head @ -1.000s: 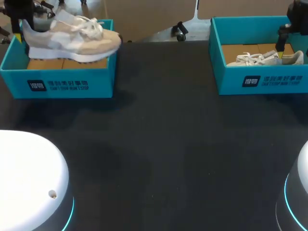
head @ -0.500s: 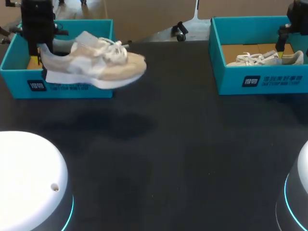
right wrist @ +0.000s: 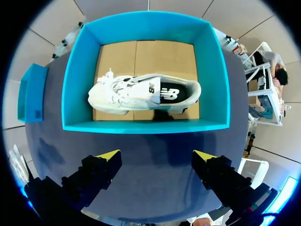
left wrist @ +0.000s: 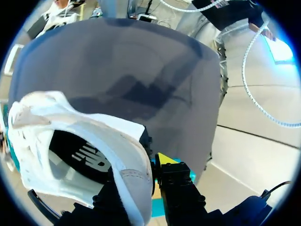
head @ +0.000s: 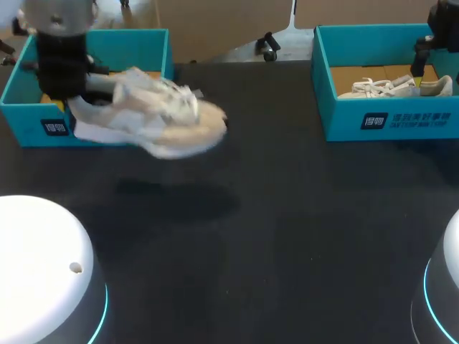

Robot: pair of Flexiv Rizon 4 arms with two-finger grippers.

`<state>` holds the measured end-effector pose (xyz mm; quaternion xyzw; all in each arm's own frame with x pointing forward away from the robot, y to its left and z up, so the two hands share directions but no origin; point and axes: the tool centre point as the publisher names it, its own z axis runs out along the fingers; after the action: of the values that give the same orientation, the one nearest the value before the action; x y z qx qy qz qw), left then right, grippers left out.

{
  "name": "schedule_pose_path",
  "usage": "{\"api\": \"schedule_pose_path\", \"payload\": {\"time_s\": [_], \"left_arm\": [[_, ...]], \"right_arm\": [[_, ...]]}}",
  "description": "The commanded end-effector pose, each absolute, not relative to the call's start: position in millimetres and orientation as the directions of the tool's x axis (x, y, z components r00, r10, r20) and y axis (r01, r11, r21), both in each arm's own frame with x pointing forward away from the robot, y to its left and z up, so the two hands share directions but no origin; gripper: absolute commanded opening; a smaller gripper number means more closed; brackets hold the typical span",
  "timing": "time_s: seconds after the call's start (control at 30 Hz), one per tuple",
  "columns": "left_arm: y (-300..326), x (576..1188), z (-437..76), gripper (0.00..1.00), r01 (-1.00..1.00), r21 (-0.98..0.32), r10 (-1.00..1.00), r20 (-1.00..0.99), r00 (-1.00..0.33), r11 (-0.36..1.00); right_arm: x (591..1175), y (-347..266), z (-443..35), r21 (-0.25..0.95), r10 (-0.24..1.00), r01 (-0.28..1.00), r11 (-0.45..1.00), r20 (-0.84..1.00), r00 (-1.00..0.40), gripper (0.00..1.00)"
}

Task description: Take the shoe out of the shoebox, open the shoe tongue, remove and reinsert the insole, then place the shoe into the shoebox

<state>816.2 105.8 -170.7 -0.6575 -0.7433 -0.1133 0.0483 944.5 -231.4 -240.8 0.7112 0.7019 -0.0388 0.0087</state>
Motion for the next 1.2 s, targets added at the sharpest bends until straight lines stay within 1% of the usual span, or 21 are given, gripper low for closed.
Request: {"api": "schedule_pose_path", "payload": {"time_s": [0.03, 0.17, 0.33, 0.4, 0.5, 0.57, 1.0, 1.2], "left_arm": [[74.7, 790.9, -187.4, 0.0, 0.952, 0.305, 0.96, 0.254, -0.117, 0.035], [51.2, 772.2, -197.6, 0.0, 0.958, 0.285, 0.967, 0.241, -0.086, 0.014], [31.4, 758.5, -204.1, 0.0, 0.966, 0.259, 0.975, 0.209, -0.08, 0.024], [23.5, 754.7, -205.7, 0.0, 0.971, 0.238, 0.978, 0.193, -0.078, 0.031], [10.0, 746.3, -209.1, 0.0, 0.985, 0.165, 0.98, 0.178, -0.088, 0.059], [5.2, 744.6, -211.1, 0.0, 0.989, 0.14, 0.981, 0.18, -0.078, 0.053], [5.2, 744.6, -211.1, 0.0, 0.989, 0.14, 0.981, 0.18, -0.078, 0.053], [-41.0, 718.2, -234.2, 0.0, 0.993, 0.12, 0.976, 0.215, -0.036, 0.01]], "right_arm": [[943.0, -231.5, -240.3, -0.039, 0.998, 0.999, -0.015, -0.068, 0.012, 1.0], [943.0, -231.5, -240.3, -0.039, 0.998, 0.999, -0.015, -0.068, 0.012, 1.0], [943.0, -231.5, -240.3, -0.039, 0.998, 0.999, -0.015, -0.068, 0.012, 1.0], [943.0, -231.5, -240.3, -0.039, 0.998, 0.999, -0.015, -0.068, 0.012, 1.0], [943.0, -231.5, -240.3, -0.039, 0.998, 0.999, -0.015, -0.068, 0.012, 1.0], [943.0, -231.5, -240.3, -0.039, 0.998, 0.999, -0.015, -0.068, 0.012, 1.0], [943.0, -231.5, -240.3, -0.039, 0.998, 0.999, -0.015, -0.068, 0.012, 1.0], [943.0, -231.5, -240.3, -0.039, 0.998, 0.999, -0.015, -0.068, 0.012, 1.0]]}}
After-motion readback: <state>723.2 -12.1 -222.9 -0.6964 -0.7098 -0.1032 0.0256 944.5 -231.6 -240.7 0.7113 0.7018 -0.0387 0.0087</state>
